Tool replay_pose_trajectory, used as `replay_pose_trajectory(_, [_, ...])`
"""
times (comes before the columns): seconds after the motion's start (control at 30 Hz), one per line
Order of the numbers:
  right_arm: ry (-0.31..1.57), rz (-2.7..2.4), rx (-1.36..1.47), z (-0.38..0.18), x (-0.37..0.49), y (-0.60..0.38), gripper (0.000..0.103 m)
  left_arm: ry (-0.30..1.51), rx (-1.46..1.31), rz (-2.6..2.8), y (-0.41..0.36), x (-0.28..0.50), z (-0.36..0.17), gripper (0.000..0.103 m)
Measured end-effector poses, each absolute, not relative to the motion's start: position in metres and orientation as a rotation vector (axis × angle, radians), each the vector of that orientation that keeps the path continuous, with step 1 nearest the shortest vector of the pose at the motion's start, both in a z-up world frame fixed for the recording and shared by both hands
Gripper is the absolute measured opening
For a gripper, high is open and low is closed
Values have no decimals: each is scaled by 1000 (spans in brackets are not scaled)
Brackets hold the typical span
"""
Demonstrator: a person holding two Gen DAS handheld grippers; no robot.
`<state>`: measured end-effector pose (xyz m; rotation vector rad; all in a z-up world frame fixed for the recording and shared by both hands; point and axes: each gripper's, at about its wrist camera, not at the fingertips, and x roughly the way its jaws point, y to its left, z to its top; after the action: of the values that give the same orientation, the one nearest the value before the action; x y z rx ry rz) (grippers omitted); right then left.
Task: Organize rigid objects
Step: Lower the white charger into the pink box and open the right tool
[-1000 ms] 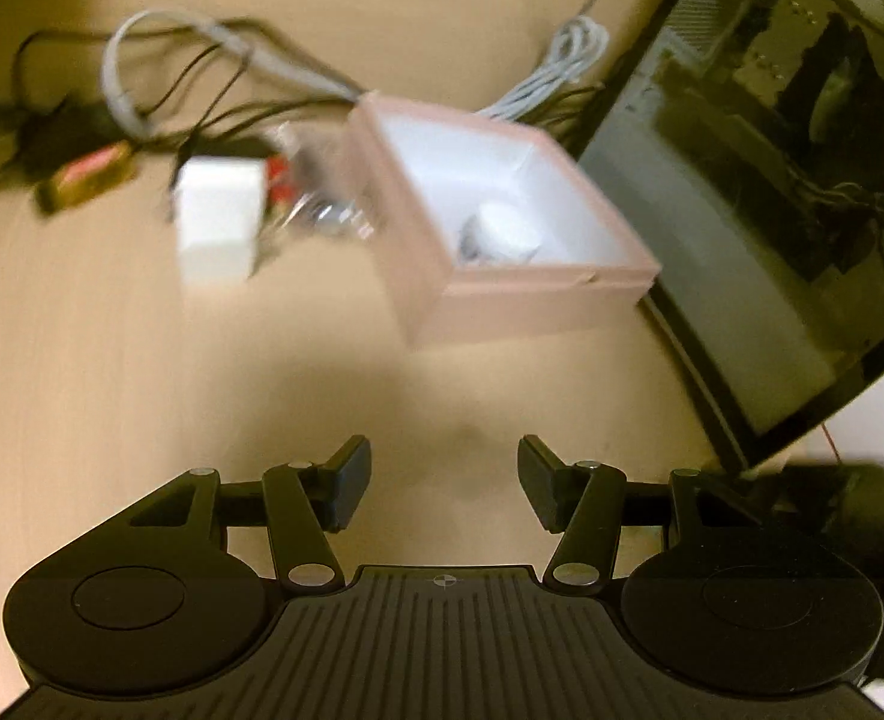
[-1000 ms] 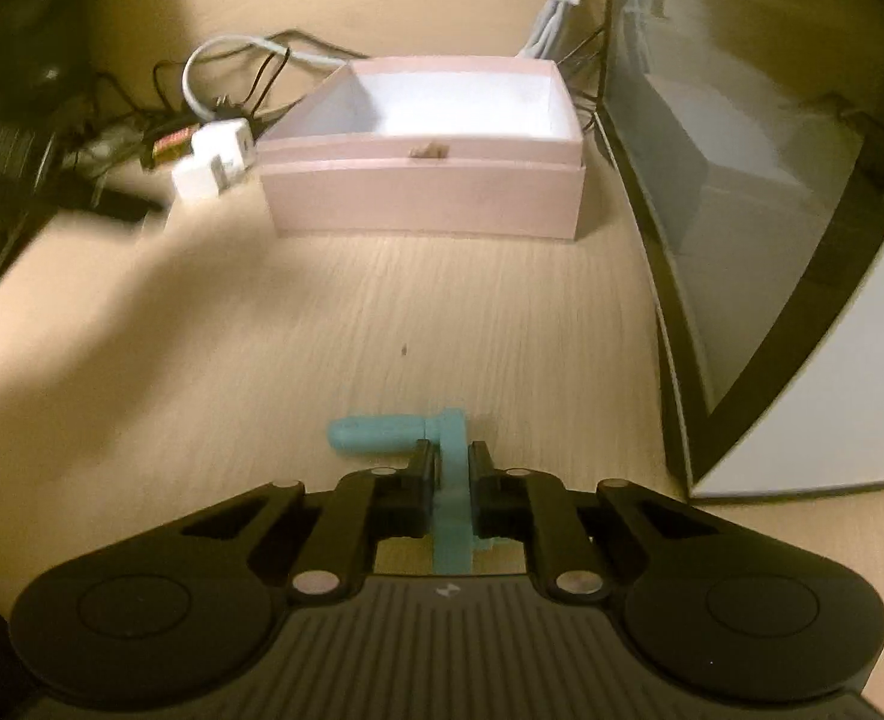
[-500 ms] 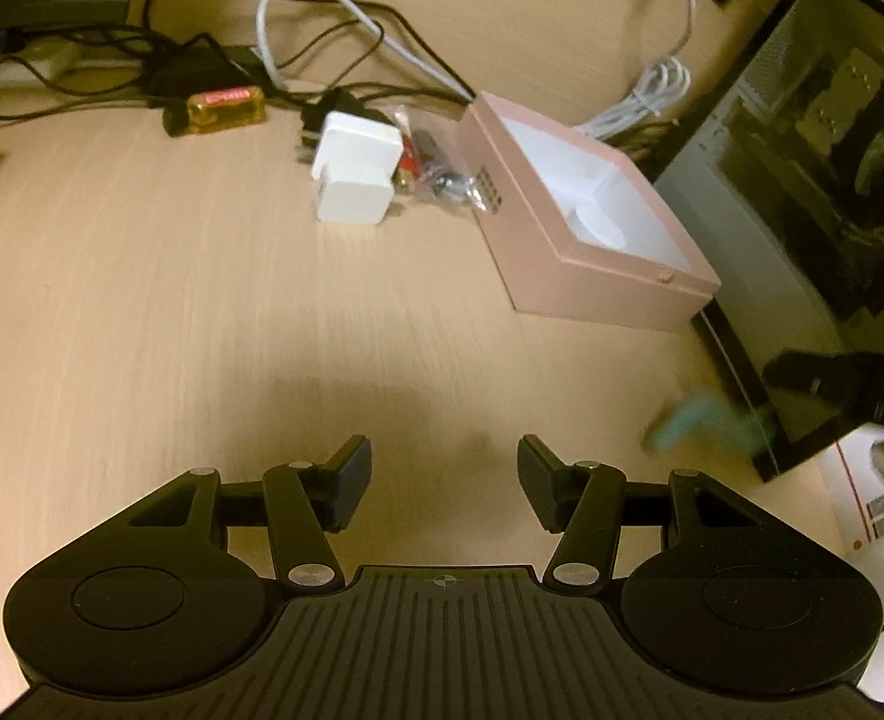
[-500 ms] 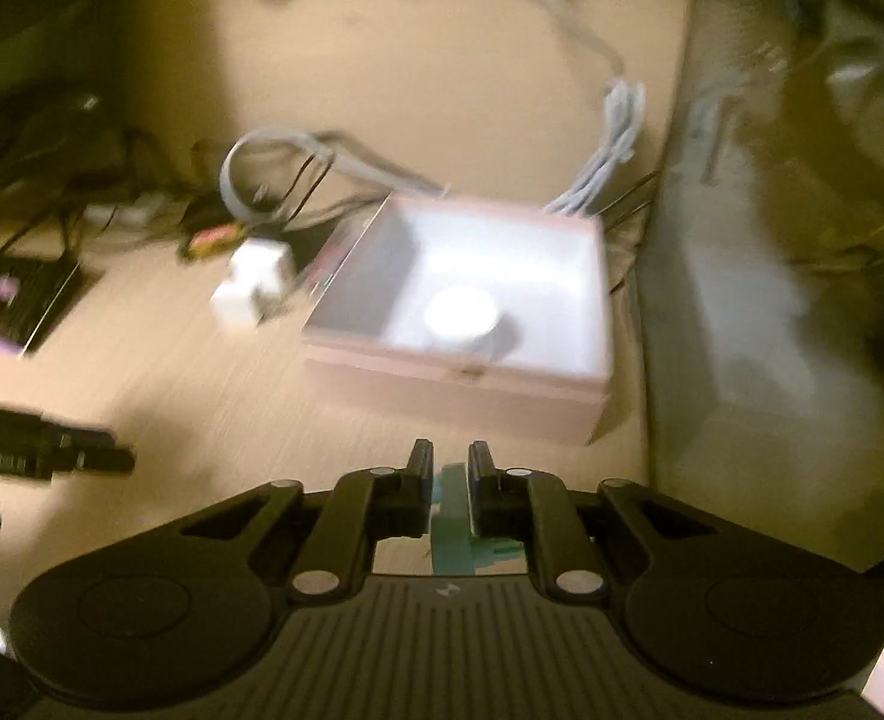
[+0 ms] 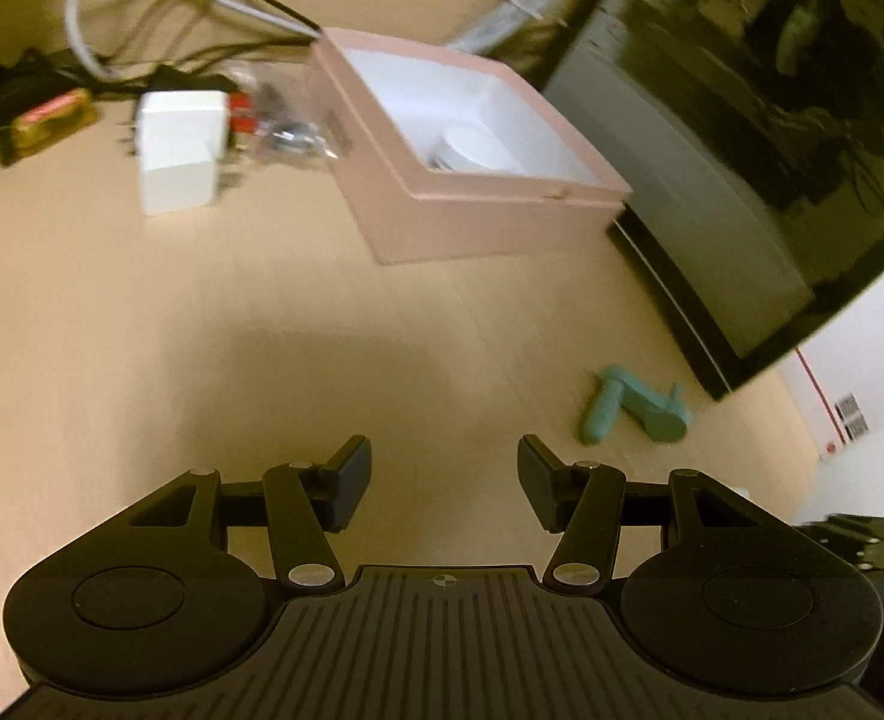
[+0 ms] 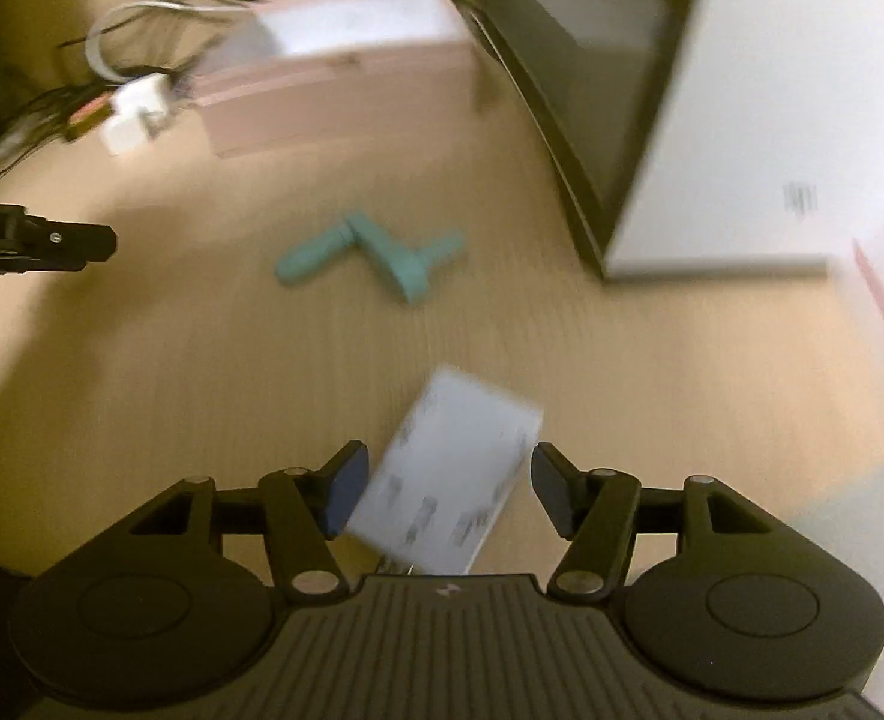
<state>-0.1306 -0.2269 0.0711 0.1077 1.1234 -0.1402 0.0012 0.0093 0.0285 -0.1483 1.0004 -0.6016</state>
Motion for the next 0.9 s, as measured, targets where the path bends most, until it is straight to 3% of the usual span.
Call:
replay_pose_trajectory(0.03, [1138,-153,130,65,-131,-228,63,1001,-143,-607,9,1,28,58])
replay_pose_trajectory(0.17, [1118,-139,101,58,-131,-219,50,1002,-140,-598,15,-3,28,58])
replay_pose_trajectory(0.33, [1065,-79,42,61,-112,-205,49,983,-174,-527,38,-9,33,58])
replay_pose_trajectory(0.57, [843,50,-59,130,-55,-202,48,957,-249,-375,78,-24,36,58])
replay_pose_trajectory(0.77, [639,63,-261,170,54,-193,49,948,-260,-280,89,-39,36,58])
replay_pose_trajectory(0.9, [657,81,-230,172,120,-198,53,952,-235,-255,91,-45,36,58])
